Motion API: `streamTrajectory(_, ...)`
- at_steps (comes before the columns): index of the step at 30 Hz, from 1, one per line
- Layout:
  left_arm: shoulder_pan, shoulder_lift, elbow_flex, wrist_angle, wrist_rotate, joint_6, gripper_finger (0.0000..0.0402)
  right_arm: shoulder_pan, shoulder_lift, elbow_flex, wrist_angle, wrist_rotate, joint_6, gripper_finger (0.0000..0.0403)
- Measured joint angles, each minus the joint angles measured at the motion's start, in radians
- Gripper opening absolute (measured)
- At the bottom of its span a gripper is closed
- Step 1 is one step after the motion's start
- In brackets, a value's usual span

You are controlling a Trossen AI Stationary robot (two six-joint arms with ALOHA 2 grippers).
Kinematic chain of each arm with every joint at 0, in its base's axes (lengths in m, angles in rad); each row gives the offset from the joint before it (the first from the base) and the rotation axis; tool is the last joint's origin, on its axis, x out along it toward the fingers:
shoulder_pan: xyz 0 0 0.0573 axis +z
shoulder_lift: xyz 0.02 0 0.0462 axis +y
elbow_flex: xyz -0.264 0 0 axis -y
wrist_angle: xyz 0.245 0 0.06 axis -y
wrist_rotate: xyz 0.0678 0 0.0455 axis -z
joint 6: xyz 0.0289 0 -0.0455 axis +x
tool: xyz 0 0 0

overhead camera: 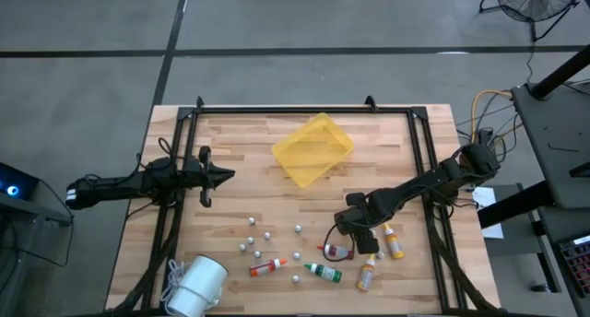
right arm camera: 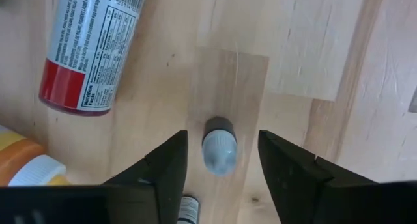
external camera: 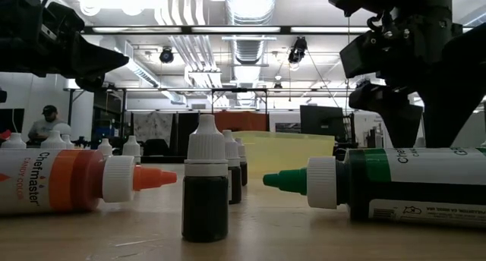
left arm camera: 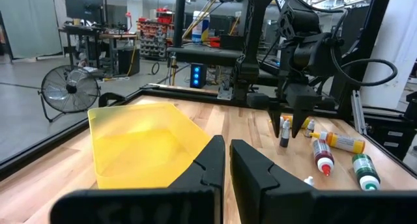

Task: Pick & Place food coloring
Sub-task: Put the small red food coloring bottle into the yellow bin

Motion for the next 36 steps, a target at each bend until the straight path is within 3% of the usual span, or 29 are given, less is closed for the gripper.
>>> streamTrajectory(17,0.0,0.0,0.0,0.0,0.0,0.0,0.0,0.0,0.0,-0.005,0.004,-0.008,-0.003,0.0062)
streamTrajectory(28,-0.001,0.0,0.0,0.0,0.0,0.0,0.0,-0.011,-0.025,0.026,0.003,-0.035,0.014,0.0061)
streamTrajectory(36,-0.001,0.0,0.0,0.0,0.0,0.0,0.0,-0.092,-0.085,0.154,-0.084,-0.032,0.052,0.006)
